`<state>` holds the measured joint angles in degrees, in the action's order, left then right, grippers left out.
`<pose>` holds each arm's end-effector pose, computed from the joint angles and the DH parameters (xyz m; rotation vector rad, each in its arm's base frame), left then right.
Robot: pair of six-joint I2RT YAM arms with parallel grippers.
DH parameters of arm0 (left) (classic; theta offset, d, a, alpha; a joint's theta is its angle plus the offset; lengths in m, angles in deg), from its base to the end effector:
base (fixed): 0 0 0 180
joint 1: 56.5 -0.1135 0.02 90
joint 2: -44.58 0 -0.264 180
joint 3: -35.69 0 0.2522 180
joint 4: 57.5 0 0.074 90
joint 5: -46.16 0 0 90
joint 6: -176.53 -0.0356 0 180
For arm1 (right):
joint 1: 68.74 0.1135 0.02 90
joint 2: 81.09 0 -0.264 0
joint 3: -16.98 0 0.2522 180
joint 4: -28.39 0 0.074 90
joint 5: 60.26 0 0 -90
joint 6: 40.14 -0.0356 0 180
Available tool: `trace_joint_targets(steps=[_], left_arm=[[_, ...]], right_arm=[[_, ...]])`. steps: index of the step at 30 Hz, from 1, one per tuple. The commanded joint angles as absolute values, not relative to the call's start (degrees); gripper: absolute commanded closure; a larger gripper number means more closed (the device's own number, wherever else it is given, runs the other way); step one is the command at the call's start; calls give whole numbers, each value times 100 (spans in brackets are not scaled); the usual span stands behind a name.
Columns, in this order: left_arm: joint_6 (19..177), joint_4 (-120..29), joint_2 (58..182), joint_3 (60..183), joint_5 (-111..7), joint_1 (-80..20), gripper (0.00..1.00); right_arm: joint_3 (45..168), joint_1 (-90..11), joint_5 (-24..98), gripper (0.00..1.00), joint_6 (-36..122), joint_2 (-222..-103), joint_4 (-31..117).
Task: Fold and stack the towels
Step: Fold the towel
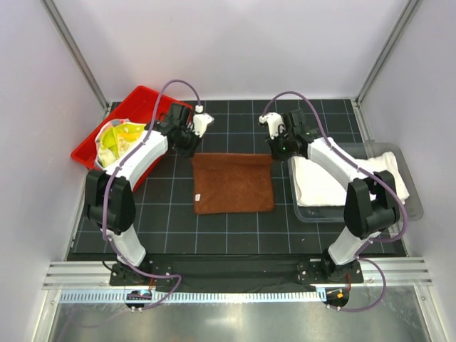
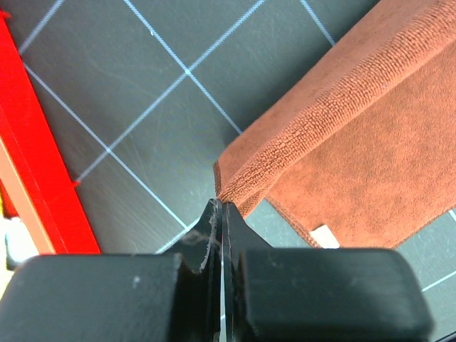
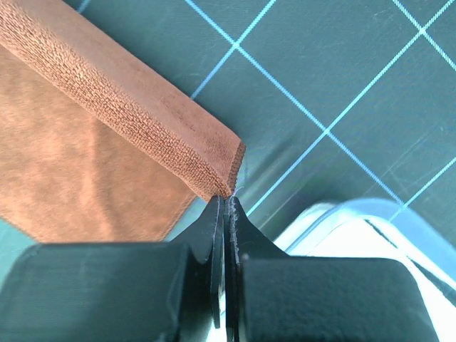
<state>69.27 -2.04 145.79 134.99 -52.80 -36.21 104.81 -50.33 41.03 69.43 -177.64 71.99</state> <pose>0.3566 -0.1378 0.2721 0.8823 2.4124 -0.2210 0.3450 0.1222 0.2513 -0.8835 2.3110 0.2359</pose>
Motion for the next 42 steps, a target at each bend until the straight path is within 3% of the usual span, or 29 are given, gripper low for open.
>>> trace_joint_targets(steps=[1, 42], left_arm=[[7062, -515, 14162, 13207, -5079, -3594, 100], [8266, -761, 12078, 10693, -4525, -2372, 100]], right_arm=[[10300, -4924, 3923, 99, 6717, -17251, 6843], [8128, -3992, 2818, 99, 4995, -15316, 6948]])
